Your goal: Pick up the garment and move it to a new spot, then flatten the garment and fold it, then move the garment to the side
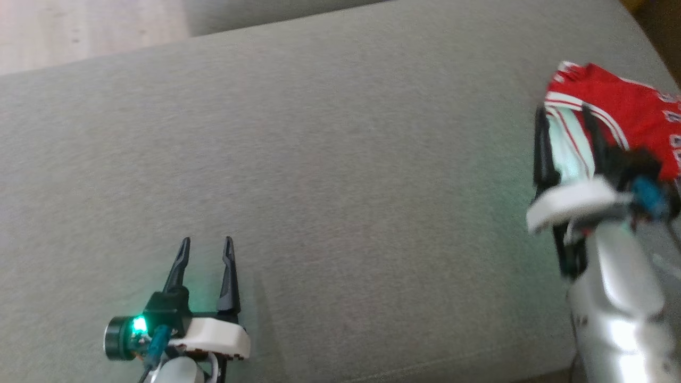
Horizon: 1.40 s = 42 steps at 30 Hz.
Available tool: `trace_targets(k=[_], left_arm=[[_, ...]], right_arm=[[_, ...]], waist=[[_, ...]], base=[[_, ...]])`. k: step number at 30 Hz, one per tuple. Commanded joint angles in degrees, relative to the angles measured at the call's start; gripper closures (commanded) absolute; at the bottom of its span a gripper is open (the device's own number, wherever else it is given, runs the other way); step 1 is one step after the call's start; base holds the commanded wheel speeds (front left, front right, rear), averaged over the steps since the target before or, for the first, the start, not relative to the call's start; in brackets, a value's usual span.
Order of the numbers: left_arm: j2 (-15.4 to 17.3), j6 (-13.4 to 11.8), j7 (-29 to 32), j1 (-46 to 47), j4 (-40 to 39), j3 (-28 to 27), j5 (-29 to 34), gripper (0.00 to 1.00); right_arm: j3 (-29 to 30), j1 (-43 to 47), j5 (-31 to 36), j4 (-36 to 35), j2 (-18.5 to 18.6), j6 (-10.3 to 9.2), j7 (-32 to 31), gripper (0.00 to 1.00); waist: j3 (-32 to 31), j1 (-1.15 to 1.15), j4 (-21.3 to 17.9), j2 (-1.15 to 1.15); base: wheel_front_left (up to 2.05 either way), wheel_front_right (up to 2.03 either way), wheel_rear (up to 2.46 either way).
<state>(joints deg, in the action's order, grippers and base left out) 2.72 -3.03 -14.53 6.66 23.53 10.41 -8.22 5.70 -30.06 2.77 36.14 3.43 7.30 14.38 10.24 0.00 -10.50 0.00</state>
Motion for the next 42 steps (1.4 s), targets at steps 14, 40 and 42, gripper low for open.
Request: trace_targets(k=[14, 40, 42], left_arm=[[0.2, -0.9, -0.5, -1.8, -1.9, -5.1, -0.7, 0.0], [-0.1, 3.3, 1.5, -6.6, 0.0, -8.3, -7.0, 1.0], [-0.1, 3.5, 1.8, -6.5, -0.2, -8.4, -8.4, 1.0]], right_arm=[[-7.8, 15.0, -8.0, -6.5, -0.5, 0.19, 0.6, 0.0], [-7.2, 20.0, -15.0, -3.4, -0.7, 0.01, -1.3, 1.0], [-7.1, 20.1, -16.3, -3.8, -0.7, 0.01, -1.6, 1.0]], waist=[[-5.4, 0.0, 11.4, 0.0], [-9.6, 0.0, 11.1, 0.0], [-9.6, 0.0, 11.1, 0.0]], base=[[0.0, 0.0, 0.0], [0.0, 0.0, 0.0], [0.0, 0.0, 0.0]])
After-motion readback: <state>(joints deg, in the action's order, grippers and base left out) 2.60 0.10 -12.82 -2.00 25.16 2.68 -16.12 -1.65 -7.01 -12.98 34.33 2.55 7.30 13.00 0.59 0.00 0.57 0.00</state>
